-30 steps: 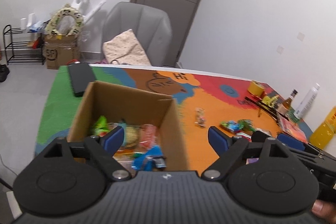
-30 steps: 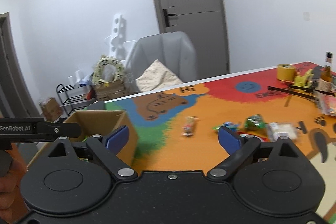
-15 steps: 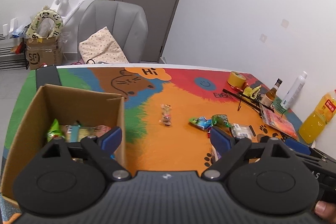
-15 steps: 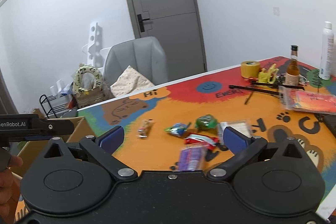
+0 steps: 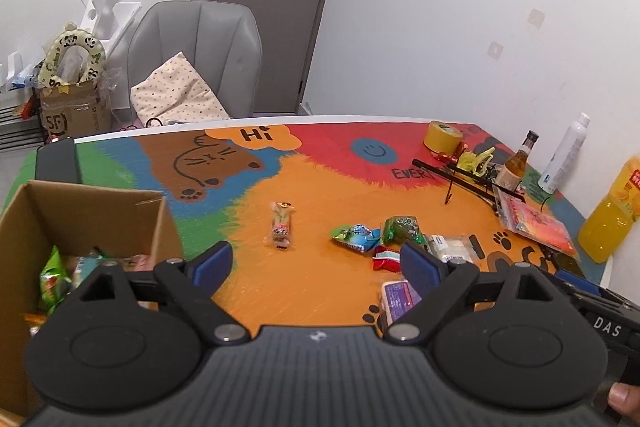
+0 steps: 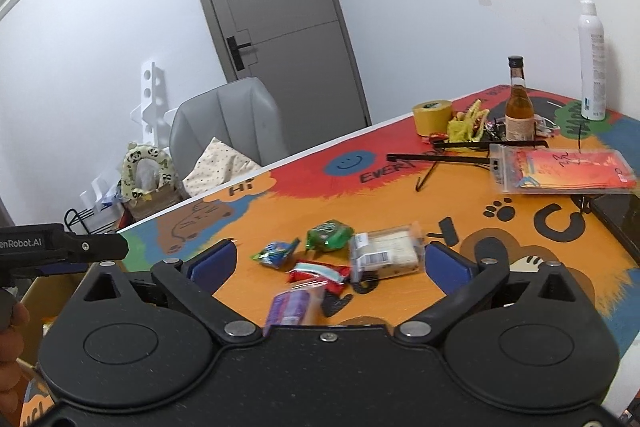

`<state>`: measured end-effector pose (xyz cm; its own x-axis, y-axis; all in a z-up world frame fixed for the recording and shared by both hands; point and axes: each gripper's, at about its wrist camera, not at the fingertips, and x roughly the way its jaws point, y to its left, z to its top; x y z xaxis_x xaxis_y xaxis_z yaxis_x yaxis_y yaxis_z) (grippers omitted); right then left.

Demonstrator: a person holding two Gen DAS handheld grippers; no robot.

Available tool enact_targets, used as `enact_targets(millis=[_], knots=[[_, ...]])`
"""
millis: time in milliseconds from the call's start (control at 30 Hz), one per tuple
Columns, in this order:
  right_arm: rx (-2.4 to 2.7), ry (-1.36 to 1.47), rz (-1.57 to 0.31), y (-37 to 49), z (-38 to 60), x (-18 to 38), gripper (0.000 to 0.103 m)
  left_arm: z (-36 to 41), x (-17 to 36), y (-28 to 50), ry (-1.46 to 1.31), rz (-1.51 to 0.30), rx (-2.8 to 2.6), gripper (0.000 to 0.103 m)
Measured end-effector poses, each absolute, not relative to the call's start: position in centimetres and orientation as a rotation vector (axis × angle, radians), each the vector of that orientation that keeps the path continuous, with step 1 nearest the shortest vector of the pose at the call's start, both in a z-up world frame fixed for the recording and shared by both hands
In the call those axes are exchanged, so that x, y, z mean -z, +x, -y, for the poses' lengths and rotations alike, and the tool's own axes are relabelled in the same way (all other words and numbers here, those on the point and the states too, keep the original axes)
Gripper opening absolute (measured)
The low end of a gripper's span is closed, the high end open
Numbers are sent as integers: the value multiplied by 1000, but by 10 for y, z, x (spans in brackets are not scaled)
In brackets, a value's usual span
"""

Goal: Organize snacks
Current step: 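Move both grippers back over the remaining snacks, then grasp the small yellow-capped snack stick with the left gripper while the right gripper grasps the green candy bag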

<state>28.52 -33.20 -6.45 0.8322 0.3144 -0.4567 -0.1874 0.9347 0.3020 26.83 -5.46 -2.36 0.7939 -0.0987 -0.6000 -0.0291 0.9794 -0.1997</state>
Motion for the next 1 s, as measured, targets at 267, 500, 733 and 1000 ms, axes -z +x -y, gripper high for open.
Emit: enact_targets(millis=[267,500,733,1000], knots=[[-300,259,-547,308,337,74,88,71,37,296,-197,-667,15,86],[-324,254,-572,331,328,82,80,76,51,322,-208,-691,4,71],[-353,253,-600,356,316,91,73,81,68,345,-211,-715,-27,63],[-378,238,-640,382,304,106,69,85,93,366,-249,-735,-51,53]])
